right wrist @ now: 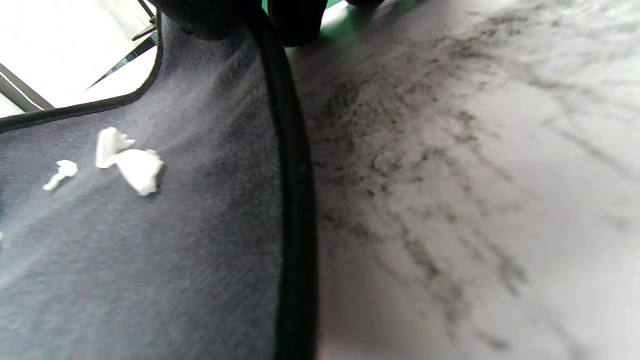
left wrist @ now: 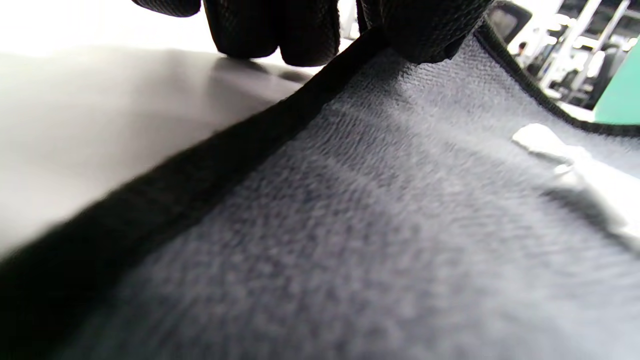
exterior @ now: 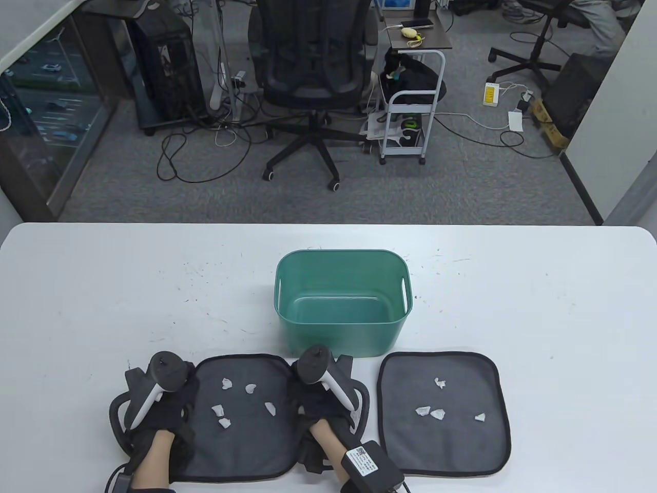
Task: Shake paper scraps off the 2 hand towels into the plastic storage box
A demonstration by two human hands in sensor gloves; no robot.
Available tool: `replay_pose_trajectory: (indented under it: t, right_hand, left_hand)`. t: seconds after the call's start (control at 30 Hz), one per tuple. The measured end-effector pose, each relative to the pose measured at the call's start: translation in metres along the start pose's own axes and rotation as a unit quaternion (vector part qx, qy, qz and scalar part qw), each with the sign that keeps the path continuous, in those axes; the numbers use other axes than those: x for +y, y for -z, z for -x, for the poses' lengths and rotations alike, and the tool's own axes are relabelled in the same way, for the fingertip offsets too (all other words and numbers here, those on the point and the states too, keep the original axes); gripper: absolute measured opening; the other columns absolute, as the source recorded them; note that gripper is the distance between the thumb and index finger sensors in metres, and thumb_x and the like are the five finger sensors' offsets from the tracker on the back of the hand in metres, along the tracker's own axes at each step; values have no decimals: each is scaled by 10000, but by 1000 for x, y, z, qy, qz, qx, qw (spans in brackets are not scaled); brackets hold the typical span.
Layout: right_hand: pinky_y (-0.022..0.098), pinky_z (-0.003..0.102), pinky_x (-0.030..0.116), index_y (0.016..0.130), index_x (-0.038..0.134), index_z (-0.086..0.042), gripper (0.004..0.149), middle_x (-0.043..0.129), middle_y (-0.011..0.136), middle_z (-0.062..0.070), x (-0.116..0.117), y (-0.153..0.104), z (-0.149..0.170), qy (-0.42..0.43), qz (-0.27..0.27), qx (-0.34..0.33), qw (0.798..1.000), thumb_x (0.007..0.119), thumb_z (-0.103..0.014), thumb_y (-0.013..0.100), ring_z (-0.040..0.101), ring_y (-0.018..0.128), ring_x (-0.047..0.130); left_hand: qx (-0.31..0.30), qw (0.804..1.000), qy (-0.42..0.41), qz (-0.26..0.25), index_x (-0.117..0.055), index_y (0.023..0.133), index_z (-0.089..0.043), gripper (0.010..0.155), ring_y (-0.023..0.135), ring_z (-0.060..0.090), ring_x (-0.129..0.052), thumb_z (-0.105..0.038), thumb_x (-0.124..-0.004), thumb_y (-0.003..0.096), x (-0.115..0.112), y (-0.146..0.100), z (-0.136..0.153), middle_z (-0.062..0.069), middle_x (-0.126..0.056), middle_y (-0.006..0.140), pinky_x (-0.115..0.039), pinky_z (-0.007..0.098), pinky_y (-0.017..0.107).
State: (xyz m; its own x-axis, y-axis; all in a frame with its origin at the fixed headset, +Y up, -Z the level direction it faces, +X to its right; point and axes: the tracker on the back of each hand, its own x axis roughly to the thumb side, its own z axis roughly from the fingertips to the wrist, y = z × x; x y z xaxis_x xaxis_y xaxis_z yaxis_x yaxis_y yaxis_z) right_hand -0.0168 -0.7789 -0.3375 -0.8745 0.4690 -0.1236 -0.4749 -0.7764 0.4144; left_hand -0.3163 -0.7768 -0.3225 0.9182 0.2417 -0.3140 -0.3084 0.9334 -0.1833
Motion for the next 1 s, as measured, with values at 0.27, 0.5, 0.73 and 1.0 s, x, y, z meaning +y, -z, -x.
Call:
replay_pose_trajectory:
  t: [0.27, 0.5, 0.73, 1.0]
  right_hand:
    - [618, 510, 704, 892, 734, -338, 375, 840, 926, 26, -10, -12, -4, 33, -13, -43, 998, 752, -404, 523, 302, 812, 861]
    - [480, 423, 820, 890, 741, -321, 380, 898, 848, 38, -26, -21, -6, 39, -17, -77, 996, 762, -397, 519, 176, 552, 998]
    - [441, 405, 842, 882, 763, -306, 385, 938, 782, 24, -35, -28, -10, 47, -25, -95, 994, 785, -390, 507, 147, 485, 1015]
    - [427, 400, 849, 879, 774, -300, 388, 950, 767, 23, -51, -41, -21, 42, -28, -119, 992, 799, -388, 502, 141, 466, 1020]
  left_hand:
    - [-16, 999, 23, -45, -664, 971, -385, 426, 843, 253, -928, -450, -701, 552, 12, -15, -11, 9, -884, 979, -752, 498, 670]
    - [-37, 997, 36, -60, -668, 968, -379, 426, 646, 142, -1037, -446, -702, 549, 17, -24, -22, -58, -988, 824, -845, 415, 578]
    - [-45, 998, 23, -47, -680, 967, -366, 426, 545, 81, -1055, -442, -712, 549, 25, -35, -26, -60, -1005, 794, -876, 378, 527]
    - [-35, 999, 2, -20, -659, 981, -366, 430, 493, 60, -1046, -443, -700, 560, 44, -51, -35, -59, -1005, 770, -881, 367, 502]
